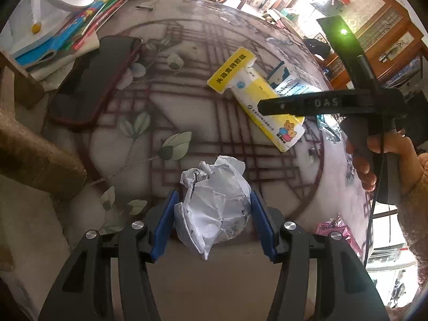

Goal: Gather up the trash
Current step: 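Grasp the yellow medicine box with the right gripper while the left holds the white paper, then lift the white paper and yellow box off the table with both grippers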

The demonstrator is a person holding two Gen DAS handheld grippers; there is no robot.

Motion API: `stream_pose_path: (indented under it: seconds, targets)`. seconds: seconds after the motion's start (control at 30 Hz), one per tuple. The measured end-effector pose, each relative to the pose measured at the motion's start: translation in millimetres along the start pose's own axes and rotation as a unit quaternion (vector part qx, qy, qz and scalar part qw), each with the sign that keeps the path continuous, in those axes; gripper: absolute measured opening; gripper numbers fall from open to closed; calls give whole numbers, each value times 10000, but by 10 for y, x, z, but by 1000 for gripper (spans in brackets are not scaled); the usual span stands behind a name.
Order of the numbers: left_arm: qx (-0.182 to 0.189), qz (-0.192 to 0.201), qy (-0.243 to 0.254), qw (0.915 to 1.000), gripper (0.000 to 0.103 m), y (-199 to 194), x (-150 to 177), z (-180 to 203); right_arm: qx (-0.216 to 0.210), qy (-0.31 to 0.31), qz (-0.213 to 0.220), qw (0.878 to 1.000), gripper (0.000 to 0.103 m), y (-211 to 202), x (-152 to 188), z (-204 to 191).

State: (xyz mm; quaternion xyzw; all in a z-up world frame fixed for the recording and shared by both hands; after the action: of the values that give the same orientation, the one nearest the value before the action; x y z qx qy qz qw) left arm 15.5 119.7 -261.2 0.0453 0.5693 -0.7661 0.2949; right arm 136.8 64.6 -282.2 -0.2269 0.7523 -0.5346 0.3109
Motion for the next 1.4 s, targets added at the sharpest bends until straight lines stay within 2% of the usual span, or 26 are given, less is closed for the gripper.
stream_pose_path:
  seconds: [0.17, 0.23, 0.37, 0.43, 0.53, 0.77, 0.87, 0.93, 1.03, 1.1, 1.2, 1.4]
  targets:
    - [7, -4, -4, 10000, 52, 14, -38, -6, 237, -260, -32, 9994, 95, 75, -1, -57]
    - [0, -5, 35, 10000, 53, 24, -50, 0, 346, -359, -28, 9988, 81, 97, 3, -91]
    - [86, 19, 60, 9999, 57, 16, -83, 4, 269, -318, 4, 9991, 71, 68, 35, -137]
    - [125, 74, 92, 9999, 59, -12, -110, -6, 215, -235, 109, 9994, 71, -13, 76, -125]
    - [197, 156, 140, 9996, 69, -79, -135, -58, 34, -39, 276, 9996, 71, -161, 208, -139]
    - [144, 29, 345, 9993, 70, -18, -88, -127, -265, 466, 491, 9974, 71, -426, 573, -135]
    - [128, -60, 432, 9990, 68, 52, -71, -84, -328, 660, 551, 9958, 71, -493, 706, -135]
    - [52, -113, 548, 9984, 57, 97, -48, -56, -411, 811, 593, 9941, 71, -517, 756, -156]
    - [-66, -58, 675, 9977, 51, 115, -45, -33, -623, 1083, 645, 9901, 71, -540, 850, -146]
    - [-39, -11, 585, 9983, 48, 96, -70, -18, -783, 1276, 684, 9864, 71, -556, 889, -156]
    - [99, 57, 406, 9991, 47, 53, -91, 22, -1013, 1586, 783, 9790, 71, -621, 965, -150]
    - [322, 276, 359, 9985, 47, -46, -181, 258, -1159, 2083, 1047, 9655, 71, -806, 1086, -59]
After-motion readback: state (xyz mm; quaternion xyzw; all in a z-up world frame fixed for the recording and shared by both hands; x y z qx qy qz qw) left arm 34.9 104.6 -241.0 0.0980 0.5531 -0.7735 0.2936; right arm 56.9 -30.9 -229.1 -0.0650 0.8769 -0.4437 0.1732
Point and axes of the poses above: each gripper's, at about its wrist camera, not at the fingertips, and y roughly the way its jaws point, z to its right, x to its underside, the point moved 10 cm from there along y, roughly the way its jaws point, and after that the axes turned 3 degrees about z, right-handed, at the moved point
